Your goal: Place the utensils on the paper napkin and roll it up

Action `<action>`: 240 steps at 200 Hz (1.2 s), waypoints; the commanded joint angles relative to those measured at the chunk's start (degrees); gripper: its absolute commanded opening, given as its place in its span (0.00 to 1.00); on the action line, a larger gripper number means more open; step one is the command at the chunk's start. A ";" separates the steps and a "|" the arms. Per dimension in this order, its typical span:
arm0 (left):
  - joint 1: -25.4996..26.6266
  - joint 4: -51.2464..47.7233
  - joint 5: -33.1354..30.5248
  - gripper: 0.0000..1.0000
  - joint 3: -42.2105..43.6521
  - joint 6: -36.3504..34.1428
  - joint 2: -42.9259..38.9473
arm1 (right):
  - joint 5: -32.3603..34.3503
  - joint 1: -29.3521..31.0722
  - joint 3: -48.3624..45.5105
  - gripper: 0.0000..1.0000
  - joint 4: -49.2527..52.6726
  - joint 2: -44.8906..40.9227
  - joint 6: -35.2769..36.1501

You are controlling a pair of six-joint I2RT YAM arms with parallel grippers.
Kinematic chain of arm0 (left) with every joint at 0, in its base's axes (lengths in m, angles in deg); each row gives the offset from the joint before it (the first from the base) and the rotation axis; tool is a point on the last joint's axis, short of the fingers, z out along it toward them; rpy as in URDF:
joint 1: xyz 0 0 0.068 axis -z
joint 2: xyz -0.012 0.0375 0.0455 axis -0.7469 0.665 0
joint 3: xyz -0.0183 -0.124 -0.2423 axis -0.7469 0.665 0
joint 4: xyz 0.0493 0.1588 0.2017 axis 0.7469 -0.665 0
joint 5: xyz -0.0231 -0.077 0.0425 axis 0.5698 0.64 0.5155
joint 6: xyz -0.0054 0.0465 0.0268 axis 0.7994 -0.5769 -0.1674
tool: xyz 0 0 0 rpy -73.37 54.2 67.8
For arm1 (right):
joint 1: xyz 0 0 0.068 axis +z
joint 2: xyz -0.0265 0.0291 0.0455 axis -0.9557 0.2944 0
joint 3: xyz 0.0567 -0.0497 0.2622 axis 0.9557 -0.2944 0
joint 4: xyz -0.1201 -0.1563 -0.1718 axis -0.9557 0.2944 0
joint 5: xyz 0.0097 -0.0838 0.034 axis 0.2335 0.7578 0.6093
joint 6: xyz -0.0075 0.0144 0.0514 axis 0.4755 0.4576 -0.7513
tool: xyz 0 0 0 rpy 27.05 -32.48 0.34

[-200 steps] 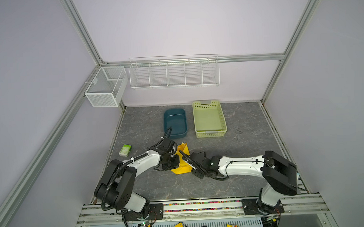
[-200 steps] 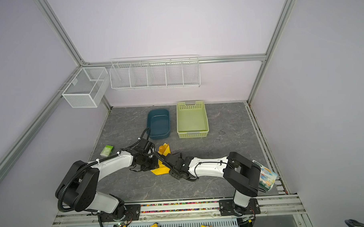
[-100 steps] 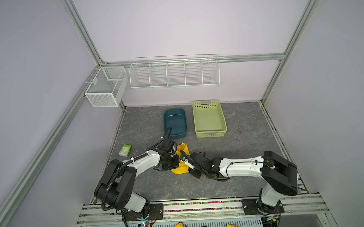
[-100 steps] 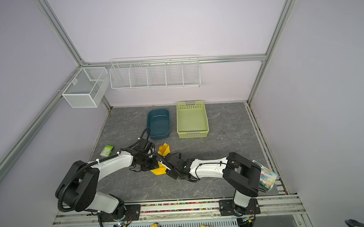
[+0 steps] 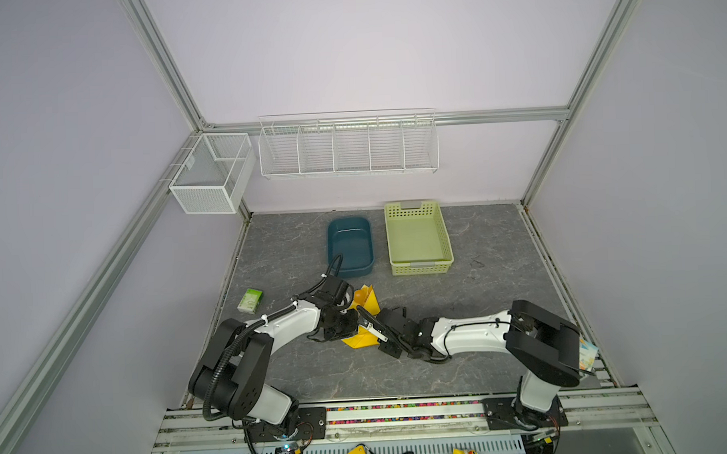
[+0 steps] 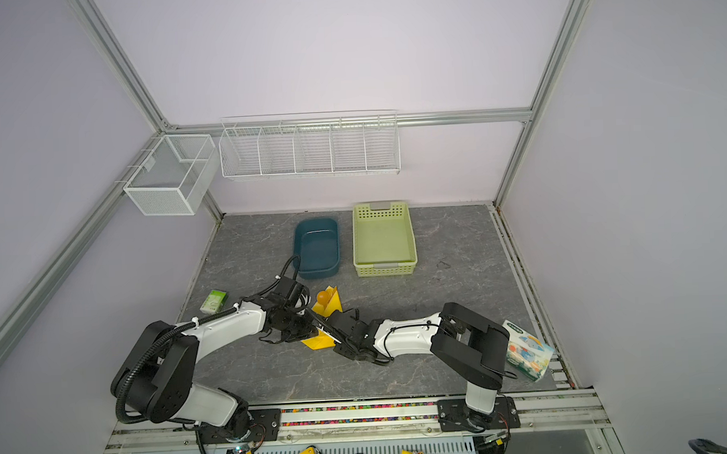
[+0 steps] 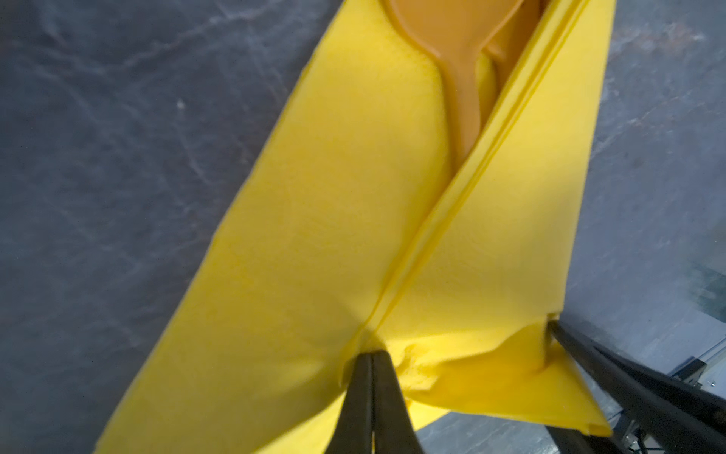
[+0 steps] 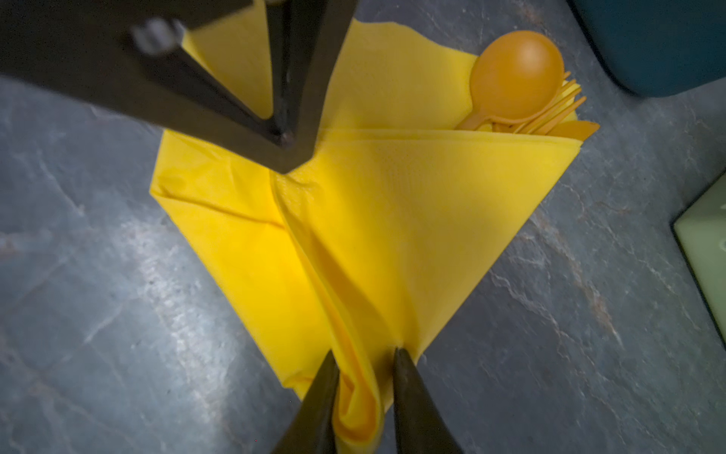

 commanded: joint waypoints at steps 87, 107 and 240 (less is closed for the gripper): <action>0.11 -1.52 -1.72 0.00 1.99 -1.31 2.99 | -5.00 -0.86 -2.22 0.39 8.49 -8.57 -6.68; 0.11 -1.52 -1.56 0.00 1.87 -1.32 2.99 | -12.17 -3.00 -2.37 0.40 9.76 -11.08 -11.13; 0.11 -2.22 -1.66 0.00 0.86 -1.76 3.26 | -32.43 -11.95 6.61 0.09 12.49 -0.82 -14.91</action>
